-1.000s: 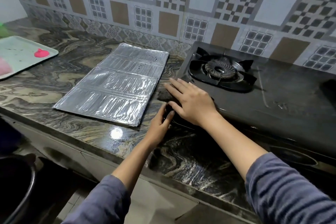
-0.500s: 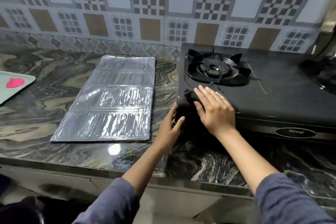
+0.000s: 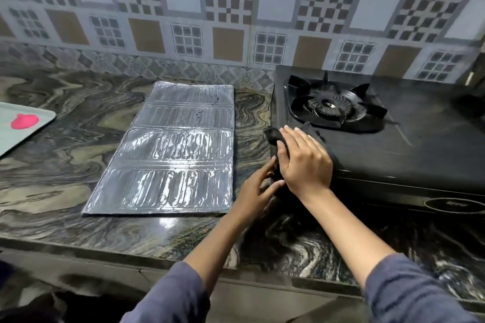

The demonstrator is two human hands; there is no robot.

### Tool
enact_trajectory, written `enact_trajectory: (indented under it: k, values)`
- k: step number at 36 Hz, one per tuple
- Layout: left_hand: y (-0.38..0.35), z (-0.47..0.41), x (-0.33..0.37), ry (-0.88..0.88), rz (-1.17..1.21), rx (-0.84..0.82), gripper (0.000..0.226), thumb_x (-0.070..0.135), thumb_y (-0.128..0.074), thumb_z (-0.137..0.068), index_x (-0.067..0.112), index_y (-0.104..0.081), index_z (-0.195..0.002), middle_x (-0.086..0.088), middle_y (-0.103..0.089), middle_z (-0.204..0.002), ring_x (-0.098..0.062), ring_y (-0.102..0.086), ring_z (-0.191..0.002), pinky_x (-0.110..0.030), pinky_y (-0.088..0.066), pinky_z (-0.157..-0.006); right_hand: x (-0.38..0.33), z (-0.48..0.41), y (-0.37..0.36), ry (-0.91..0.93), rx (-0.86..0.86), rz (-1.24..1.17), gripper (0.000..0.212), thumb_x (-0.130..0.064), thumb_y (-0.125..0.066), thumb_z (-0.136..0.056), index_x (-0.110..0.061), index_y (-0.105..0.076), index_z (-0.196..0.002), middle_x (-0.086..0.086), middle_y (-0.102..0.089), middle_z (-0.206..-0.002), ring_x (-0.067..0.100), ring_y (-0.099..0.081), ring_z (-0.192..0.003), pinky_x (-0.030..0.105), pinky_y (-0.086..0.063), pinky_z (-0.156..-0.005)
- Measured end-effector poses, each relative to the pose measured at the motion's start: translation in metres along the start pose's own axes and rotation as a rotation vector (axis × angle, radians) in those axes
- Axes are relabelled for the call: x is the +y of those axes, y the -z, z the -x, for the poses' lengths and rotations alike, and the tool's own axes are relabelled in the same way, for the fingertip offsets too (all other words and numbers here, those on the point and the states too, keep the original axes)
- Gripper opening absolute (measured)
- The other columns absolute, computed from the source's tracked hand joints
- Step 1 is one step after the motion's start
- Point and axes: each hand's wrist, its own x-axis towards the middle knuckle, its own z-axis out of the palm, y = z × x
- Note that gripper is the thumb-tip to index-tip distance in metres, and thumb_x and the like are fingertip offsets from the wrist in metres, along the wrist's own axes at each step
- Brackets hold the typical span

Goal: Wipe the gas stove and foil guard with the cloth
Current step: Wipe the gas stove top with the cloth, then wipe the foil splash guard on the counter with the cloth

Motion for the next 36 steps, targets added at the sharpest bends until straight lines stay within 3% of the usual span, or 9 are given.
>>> enact_trajectory:
  k: [2, 4, 6, 12, 19, 23, 27, 31, 36]
  values:
    - [0.011, -0.007, 0.000, -0.005, -0.003, -0.057, 0.049, 0.020, -0.058, -0.090, 0.017, -0.044, -0.136, 0.008, -0.057, -0.127, 0.009, -0.054, -0.110, -0.010, -0.044, -0.091, -0.009, -0.009, -0.001, -0.005, -0.014, 0.016, 0.040, -0.032, -0.039, -0.091, -0.011, -0.070, -0.106, 0.005, -0.073, -0.106, 0.021, -0.068, -0.101, 0.033, -0.053, -0.086]
    - [0.026, -0.018, -0.003, -0.016, -0.041, -0.103, 0.038, 0.018, -0.053, -0.093, 0.014, -0.050, -0.131, 0.005, -0.060, -0.121, 0.015, -0.054, -0.101, -0.011, -0.043, -0.090, -0.020, -0.024, 0.001, -0.007, -0.051, 0.066, 0.039, -0.032, -0.038, -0.092, -0.010, -0.071, -0.092, 0.006, -0.075, -0.092, 0.024, -0.071, -0.088, 0.030, -0.055, -0.068]
    - [0.049, -0.032, -0.008, 0.002, -0.060, -0.119, 0.035, 0.020, -0.048, -0.095, 0.013, -0.052, -0.130, -0.001, -0.062, -0.123, 0.009, -0.053, -0.100, -0.018, -0.043, -0.090, -0.034, -0.046, 0.002, -0.049, -0.142, 0.085, 0.038, -0.033, -0.036, -0.097, -0.010, -0.065, -0.085, 0.007, -0.072, -0.084, 0.031, -0.069, -0.080, 0.030, -0.040, -0.056]
    - [0.151, -0.078, -0.030, 0.087, -0.170, -0.097, 0.037, 0.024, -0.048, -0.095, 0.012, -0.052, -0.130, -0.004, -0.057, -0.131, -0.008, -0.052, -0.118, -0.016, -0.039, -0.098, -0.068, -0.105, -0.034, -0.192, -0.222, 0.045, 0.047, -0.039, -0.024, -0.101, -0.009, -0.059, -0.095, 0.015, -0.069, -0.095, 0.038, -0.063, -0.089, 0.035, -0.032, -0.062]
    - [0.276, -0.121, -0.088, 0.176, -0.496, 0.095, 0.039, 0.027, -0.046, -0.096, 0.011, -0.052, -0.130, -0.007, -0.055, -0.135, -0.021, -0.048, -0.128, -0.025, -0.032, -0.104, -0.104, -0.147, -0.133, -0.409, -0.338, -0.010, 0.047, -0.040, -0.025, -0.100, -0.007, -0.059, -0.108, 0.018, -0.067, -0.104, 0.037, -0.061, -0.100, 0.040, -0.044, -0.080]
    - [0.320, -0.131, -0.126, 0.217, -0.643, 0.156, 0.042, 0.022, -0.045, -0.096, 0.005, -0.045, -0.134, -0.013, -0.044, -0.143, -0.024, -0.037, -0.135, -0.029, -0.022, -0.113, -0.121, -0.142, -0.198, -0.441, -0.451, -0.046, 0.044, -0.037, -0.025, -0.101, -0.011, -0.057, -0.117, 0.014, -0.067, -0.110, 0.033, -0.061, -0.103, 0.038, -0.046, -0.081]
    - [0.341, -0.131, -0.154, 0.247, -0.755, 0.165, 0.047, 0.025, -0.041, -0.097, 0.007, -0.038, -0.140, -0.013, -0.030, -0.152, -0.024, -0.023, -0.143, -0.035, -0.015, -0.118, -0.134, -0.123, -0.241, -0.413, -0.399, -0.097, 0.040, -0.034, -0.033, -0.100, -0.010, -0.060, -0.115, 0.010, -0.066, -0.115, 0.029, -0.062, -0.104, 0.036, -0.046, -0.081]
    - [0.345, -0.133, -0.165, 0.237, -0.857, 0.114, 0.053, 0.035, -0.036, -0.097, 0.007, -0.034, -0.142, -0.014, -0.027, -0.153, -0.027, -0.021, -0.143, -0.041, -0.017, -0.119, -0.136, -0.115, -0.260, -0.409, -0.441, -0.114, 0.044, -0.034, -0.032, -0.100, -0.013, -0.046, -0.135, 0.003, -0.047, -0.143, 0.019, -0.039, -0.134, 0.037, -0.024, -0.112]
    - [0.340, -0.134, -0.173, 0.259, -0.911, 0.119, 0.058, 0.040, -0.029, -0.095, 0.008, -0.029, -0.144, -0.013, -0.022, -0.155, -0.027, -0.017, -0.145, -0.039, -0.013, -0.119, -0.133, -0.112, -0.268, -0.398, -0.502, -0.046, 0.047, -0.036, -0.029, -0.100, -0.017, -0.034, -0.143, -0.003, -0.032, -0.152, 0.012, -0.024, -0.142, 0.034, -0.009, -0.116]
